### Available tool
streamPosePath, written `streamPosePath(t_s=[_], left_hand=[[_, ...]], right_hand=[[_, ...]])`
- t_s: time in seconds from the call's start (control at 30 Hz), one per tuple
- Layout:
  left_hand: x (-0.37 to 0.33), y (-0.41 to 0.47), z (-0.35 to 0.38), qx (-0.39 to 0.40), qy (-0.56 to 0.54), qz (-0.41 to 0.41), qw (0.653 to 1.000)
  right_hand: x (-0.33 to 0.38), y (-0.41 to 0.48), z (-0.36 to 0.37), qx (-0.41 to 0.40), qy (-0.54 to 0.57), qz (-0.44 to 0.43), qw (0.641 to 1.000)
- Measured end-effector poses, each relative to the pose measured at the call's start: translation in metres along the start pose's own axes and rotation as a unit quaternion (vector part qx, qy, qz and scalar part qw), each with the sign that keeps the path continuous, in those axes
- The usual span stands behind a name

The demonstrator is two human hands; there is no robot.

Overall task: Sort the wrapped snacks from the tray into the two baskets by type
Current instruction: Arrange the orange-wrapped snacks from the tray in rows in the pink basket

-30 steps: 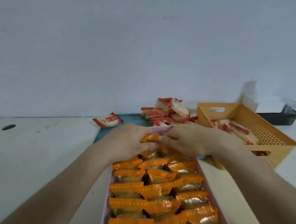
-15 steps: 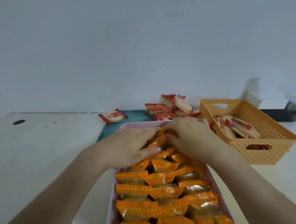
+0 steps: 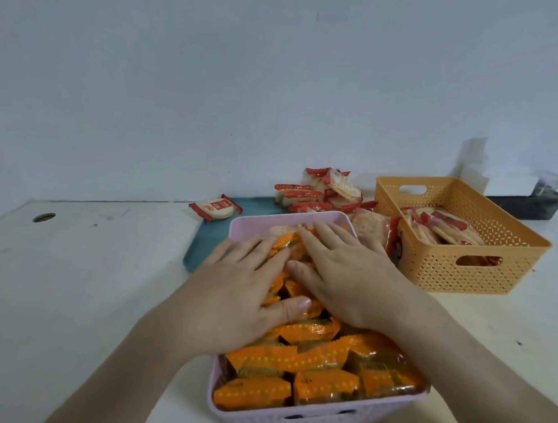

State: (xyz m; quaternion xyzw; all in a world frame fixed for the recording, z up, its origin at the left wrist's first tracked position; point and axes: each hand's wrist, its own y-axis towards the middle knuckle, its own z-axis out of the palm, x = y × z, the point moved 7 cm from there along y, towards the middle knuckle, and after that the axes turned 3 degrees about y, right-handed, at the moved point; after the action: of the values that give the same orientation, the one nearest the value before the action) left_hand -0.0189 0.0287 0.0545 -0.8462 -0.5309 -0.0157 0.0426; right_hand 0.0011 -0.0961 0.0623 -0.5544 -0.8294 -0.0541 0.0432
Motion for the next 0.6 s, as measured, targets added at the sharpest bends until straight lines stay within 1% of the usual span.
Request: streamPosePath(t_s=[0.03,0.07,0.1,0.13,0.17,0.2,0.23,0.27,0.3,0.33,0.4,0.43,0.47,0.6], left_hand=[[0.002,0.0,0.002,0.01,0.015,-0.014,1.0],[0.003,0.002,0.004,0.014,0.008,-0.022,1.0],[0.005,0.003,0.005,0.013,-0.022,-0.023,0.999],[0.005,0.004,0.003,-0.007,-0.084,-0.018,0.996],[0.007,0.003,-0.002,-0.053,-0.173,-0.018,0.983],[0.011,-0.003,-0.009,-0.12,-0.246,-0.03,0.961],[0.019,-0.01,-0.014,-0.183,-0.274,-0.061,0.942],[0.026,-0.016,-0.015,-0.215,-0.263,-0.105,0.935],[0.032,-0.023,-0.013,-0.213,-0.246,-0.148,0.934],[0.034,-0.029,-0.008,-0.18,-0.238,-0.171,0.939],[0.033,-0.034,0.006,-0.099,-0.264,-0.169,0.944],[0.031,-0.038,0.008,-0.082,-0.293,-0.162,0.939],[0.031,-0.038,0.009,-0.083,-0.318,-0.154,0.932],[0.033,-0.044,0.007,-0.118,-0.347,-0.158,0.917]], right_hand=[[-0.002,0.002,0.004,0.006,-0.008,0.011,1.0],[-0.003,0.004,0.004,0.004,0.001,0.019,1.0],[-0.004,0.005,0.003,-0.01,0.028,0.019,0.999],[-0.005,0.006,-0.001,-0.038,0.074,0.007,0.997],[-0.006,0.005,-0.008,-0.081,0.132,-0.009,0.988],[-0.009,0.001,-0.017,-0.131,0.187,-0.016,0.973],[-0.016,-0.004,-0.025,-0.174,0.221,-0.006,0.959],[-0.025,-0.009,-0.029,-0.195,0.235,0.023,0.952],[-0.034,-0.015,-0.03,-0.188,0.228,0.058,0.954],[-0.039,-0.02,-0.028,-0.155,0.208,0.09,0.962],[-0.043,-0.026,-0.018,-0.064,0.192,0.13,0.971],[-0.042,-0.028,-0.013,-0.034,0.195,0.138,0.971],[-0.041,-0.029,-0.009,-0.023,0.198,0.144,0.969],[-0.042,-0.028,-0.008,-0.057,0.188,0.15,0.969]])
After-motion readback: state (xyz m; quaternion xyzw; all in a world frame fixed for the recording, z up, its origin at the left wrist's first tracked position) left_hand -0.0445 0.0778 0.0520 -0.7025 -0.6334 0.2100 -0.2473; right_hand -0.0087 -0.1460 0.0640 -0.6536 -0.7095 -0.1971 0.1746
